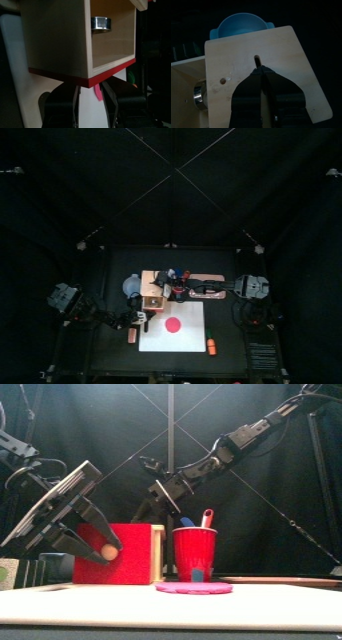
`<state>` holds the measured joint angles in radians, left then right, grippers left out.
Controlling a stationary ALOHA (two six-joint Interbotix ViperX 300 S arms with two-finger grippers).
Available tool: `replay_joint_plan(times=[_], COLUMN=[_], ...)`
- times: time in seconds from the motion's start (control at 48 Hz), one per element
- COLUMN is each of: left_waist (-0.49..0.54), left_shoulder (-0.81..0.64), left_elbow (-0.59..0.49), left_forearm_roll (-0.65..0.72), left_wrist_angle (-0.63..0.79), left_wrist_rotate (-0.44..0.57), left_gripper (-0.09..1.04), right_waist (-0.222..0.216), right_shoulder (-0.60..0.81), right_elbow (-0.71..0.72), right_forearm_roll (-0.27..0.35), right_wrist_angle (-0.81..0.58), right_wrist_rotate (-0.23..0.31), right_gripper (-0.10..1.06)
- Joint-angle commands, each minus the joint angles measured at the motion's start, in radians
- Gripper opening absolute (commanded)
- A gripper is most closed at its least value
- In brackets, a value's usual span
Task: Get the cutter from the drawer then cut the dough then place the extra dough in the bowl
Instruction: Place the cutter on the board
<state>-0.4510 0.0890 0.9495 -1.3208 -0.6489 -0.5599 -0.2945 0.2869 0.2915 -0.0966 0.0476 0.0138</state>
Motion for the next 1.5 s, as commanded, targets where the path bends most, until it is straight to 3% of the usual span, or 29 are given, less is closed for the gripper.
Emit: replay_joint_plan(times=[0.021, 0.417, 0.917, 1.5], left_waist=[-0.054, -0.046, -0.023, -0.069], left_shoulder=[-0.006, -0.003, -0.005, -0.115], left_elbow=[-0.02, -0.009, -0.009, 0.052], left_forearm_roll=[0.002, 0.006, 0.006, 0.028], left_wrist_angle=[0.028, 0.017, 0.015, 0.029], left_wrist_rotate=[0.006, 0.011, 0.051, 0.051], left_gripper=[0.48, 0.52, 0.83, 0.83], right_waist=[-0.012, -0.012, -0.012, -0.012], right_shoulder=[-0.008, -0.002, -0.002, -0.002], right_elbow=[0.003, -0.003, -0.005, -0.006], right_forearm_roll=[0.002, 0.002, -0.002, 0.0], right_wrist_angle=[0.018, 0.018, 0.018, 0.018], right_wrist_rotate=[-0.002, -0.002, -0.002, -0.002], right_gripper=[0.02, 0.02, 0.02, 0.02])
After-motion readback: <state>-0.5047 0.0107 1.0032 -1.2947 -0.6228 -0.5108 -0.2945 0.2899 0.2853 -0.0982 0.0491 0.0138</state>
